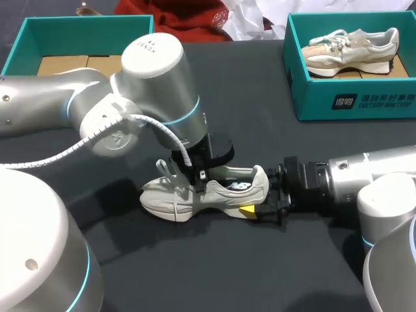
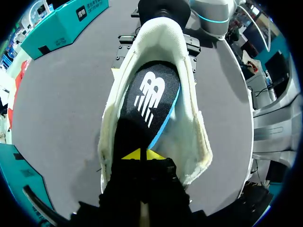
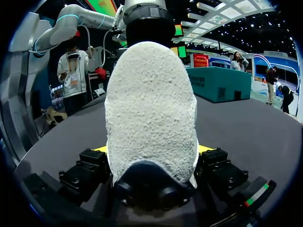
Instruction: Take the shoe out of the shoebox, open the shoe tongue, remove and reinsert the insole, then place the shoe into the shoebox
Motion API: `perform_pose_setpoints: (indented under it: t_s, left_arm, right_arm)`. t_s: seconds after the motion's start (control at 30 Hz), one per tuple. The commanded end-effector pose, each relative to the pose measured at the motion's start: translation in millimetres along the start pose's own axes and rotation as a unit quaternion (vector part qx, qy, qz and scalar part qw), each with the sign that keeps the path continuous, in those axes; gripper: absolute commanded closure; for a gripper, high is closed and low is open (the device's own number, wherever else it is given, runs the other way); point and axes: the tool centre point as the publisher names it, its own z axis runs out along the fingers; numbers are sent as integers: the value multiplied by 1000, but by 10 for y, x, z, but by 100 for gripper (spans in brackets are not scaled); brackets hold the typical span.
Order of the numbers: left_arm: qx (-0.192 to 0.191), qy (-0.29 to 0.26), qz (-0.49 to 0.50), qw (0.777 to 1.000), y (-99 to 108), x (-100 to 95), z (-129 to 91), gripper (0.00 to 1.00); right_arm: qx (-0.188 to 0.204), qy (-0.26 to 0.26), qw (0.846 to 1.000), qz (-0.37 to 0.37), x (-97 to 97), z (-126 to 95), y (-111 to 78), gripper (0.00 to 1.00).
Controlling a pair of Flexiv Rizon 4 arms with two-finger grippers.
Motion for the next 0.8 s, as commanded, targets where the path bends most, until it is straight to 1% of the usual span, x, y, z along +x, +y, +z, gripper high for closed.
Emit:
perform_pose_setpoints:
  t_s: [0.03,0.17,0.3,0.67,0.8]
  left_arm:
    - [57,2,0,998,179,4,-116,100]
    - [83,5,-1,997,177,26,-197,100]
    - [101,9,-7,995,174,27,-228,100]
    - [131,24,-27,991,247,-27,-271,100]
    - [133,20,-18,991,174,18,-309,100]
  right_arm:
    - [2,0,1000,0,15,-9,-22,100]
    - [2,0,1000,0,15,-9,-22,100]
    - [2,0,1000,0,15,-9,-22,100]
    - [2,0,1000,0,15,-9,-22,100]
    - [2,0,1000,0,15,-9,-22,100]
